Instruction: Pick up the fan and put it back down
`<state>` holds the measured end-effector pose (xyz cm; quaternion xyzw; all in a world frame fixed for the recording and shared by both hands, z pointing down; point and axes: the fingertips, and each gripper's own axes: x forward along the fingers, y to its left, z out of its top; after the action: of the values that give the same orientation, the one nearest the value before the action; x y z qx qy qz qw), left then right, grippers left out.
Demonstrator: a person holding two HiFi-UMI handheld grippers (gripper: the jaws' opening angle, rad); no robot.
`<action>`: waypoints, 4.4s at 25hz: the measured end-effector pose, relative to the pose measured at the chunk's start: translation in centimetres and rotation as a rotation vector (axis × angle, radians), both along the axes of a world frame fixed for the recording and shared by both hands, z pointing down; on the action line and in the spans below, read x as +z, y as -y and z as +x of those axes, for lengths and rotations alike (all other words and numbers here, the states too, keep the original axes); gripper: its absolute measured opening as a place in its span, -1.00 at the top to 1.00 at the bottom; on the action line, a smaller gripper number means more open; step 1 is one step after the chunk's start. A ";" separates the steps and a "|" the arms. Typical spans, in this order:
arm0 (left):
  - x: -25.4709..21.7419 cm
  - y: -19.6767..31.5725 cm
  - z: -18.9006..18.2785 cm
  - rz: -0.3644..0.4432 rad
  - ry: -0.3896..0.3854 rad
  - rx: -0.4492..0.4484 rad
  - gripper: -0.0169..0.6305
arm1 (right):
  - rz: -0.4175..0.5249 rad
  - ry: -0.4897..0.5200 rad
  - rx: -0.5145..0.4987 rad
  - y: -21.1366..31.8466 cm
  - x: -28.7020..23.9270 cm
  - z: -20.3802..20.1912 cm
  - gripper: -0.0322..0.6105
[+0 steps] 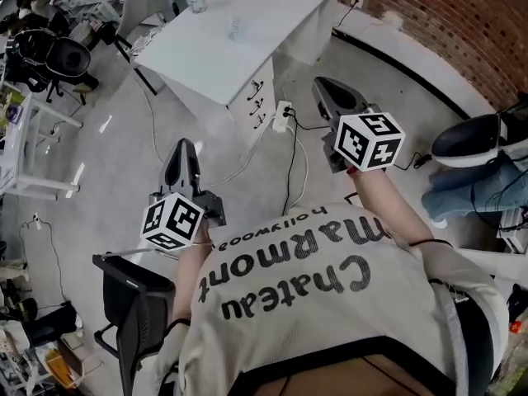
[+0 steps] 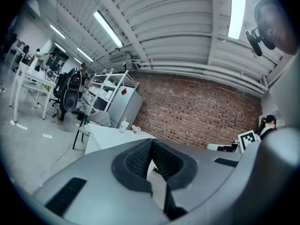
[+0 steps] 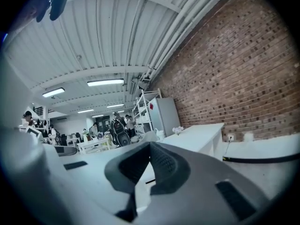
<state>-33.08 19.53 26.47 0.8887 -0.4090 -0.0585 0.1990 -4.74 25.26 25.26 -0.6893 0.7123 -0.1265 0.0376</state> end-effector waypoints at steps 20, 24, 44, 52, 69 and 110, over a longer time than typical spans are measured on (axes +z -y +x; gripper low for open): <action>9.0 9.9 8.2 -0.134 0.064 0.002 0.94 | -0.186 0.067 0.002 9.3 11.4 7.9 0.89; 8.6 14.9 9.6 -0.109 0.078 0.015 0.94 | -0.183 0.062 0.005 13.7 11.2 8.8 0.89; 8.3 36.3 10.2 -0.080 0.044 0.024 0.94 | -0.134 0.157 0.010 35.6 10.8 9.8 0.89; 10.4 37.7 7.8 -0.127 0.024 -0.010 0.94 | -0.222 0.139 0.000 38.1 14.3 8.2 0.89; 12.1 37.1 4.2 -0.174 -0.013 -0.177 0.94 | -0.326 0.153 -0.054 43.2 17.9 5.7 0.36; 11.9 39.3 4.6 -0.206 -0.016 -0.171 0.94 | -0.435 0.300 0.118 46.9 20.8 8.9 0.08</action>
<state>-28.51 -19.73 38.40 0.8249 -0.4854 -0.0400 0.2870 4.15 -21.65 46.07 -0.6950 0.6135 -0.3750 0.0009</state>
